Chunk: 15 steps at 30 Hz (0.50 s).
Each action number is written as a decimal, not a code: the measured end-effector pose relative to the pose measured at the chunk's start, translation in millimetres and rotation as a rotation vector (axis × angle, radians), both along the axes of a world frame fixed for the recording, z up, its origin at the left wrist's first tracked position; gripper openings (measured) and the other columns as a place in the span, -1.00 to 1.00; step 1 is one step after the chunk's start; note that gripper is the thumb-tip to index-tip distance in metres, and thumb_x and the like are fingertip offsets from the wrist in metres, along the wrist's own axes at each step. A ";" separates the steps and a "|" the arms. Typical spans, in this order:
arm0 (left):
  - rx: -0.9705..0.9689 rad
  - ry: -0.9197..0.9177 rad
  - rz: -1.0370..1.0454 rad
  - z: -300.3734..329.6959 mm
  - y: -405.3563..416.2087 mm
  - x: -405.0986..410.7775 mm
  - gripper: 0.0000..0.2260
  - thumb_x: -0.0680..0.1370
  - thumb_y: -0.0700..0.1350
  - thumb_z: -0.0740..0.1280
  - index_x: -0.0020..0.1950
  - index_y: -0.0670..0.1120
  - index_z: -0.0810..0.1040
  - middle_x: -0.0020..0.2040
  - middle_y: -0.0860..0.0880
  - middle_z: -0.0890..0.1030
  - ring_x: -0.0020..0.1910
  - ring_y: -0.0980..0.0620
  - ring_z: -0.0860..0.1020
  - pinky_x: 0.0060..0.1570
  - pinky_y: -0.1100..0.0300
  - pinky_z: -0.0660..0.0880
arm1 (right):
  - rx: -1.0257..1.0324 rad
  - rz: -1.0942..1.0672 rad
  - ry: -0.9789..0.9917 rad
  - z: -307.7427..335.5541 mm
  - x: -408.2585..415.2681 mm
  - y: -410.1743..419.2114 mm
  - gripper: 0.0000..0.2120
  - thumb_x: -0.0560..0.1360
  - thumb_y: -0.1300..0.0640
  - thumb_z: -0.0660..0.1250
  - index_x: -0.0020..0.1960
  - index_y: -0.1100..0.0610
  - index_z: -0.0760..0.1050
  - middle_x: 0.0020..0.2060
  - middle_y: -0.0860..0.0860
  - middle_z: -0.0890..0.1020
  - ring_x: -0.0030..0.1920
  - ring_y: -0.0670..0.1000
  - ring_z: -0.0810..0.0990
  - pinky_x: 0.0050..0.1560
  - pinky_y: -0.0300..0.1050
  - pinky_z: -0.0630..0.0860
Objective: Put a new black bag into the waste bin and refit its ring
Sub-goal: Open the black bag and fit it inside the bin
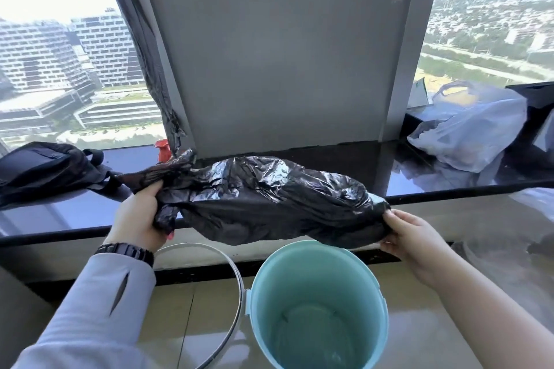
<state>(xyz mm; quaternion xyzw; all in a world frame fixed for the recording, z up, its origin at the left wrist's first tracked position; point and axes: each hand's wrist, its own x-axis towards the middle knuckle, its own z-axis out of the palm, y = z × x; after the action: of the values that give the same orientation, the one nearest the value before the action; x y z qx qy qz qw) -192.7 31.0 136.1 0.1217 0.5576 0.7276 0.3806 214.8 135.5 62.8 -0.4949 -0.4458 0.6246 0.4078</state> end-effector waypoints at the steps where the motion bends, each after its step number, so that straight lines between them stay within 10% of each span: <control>1: -0.001 -0.001 -0.004 -2.2 -1.1 -0.3 -0.91 0.58 -0.05 0.36 -0.07 -0.03 0.62 -0.29 0.05 0.74 -0.53 0.10 0.63 -0.50 0.28 0.49 | -0.019 -0.030 0.040 -1.2 3.3 3.0 -0.75 0.69 0.11 0.20 -0.04 0.08 0.63 -0.31 -0.09 0.74 -0.36 -0.12 0.63 -0.17 -0.10 0.49; 10: 0.090 0.098 -0.108 -3.0 2.1 7.2 -0.71 0.54 -0.01 0.39 0.22 -0.06 0.67 0.09 -0.10 0.74 -0.07 -0.06 0.74 -0.30 0.11 0.66 | -0.093 -0.132 0.172 3.2 16.6 15.1 -0.75 0.65 0.14 0.12 0.07 0.11 0.58 -0.18 0.03 0.75 -0.13 0.06 0.63 -0.06 -0.03 0.50; 15: 0.249 0.081 -0.244 19.3 0.8 19.6 -0.68 0.62 -0.03 0.26 0.34 -0.05 0.60 0.21 -0.11 0.69 -0.06 -0.06 0.74 -0.36 0.07 0.67 | -0.091 -0.104 -0.250 13.2 17.1 -1.0 -0.72 0.41 0.01 0.23 0.01 0.12 0.58 -0.07 0.08 0.70 -0.13 0.12 0.70 0.00 0.03 0.52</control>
<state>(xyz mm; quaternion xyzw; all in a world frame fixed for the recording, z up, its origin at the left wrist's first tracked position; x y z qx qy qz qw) -173.1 31.8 155.4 0.2638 0.4593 0.7339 0.4252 232.0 134.5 76.1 -0.6092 -0.4381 0.5557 0.3581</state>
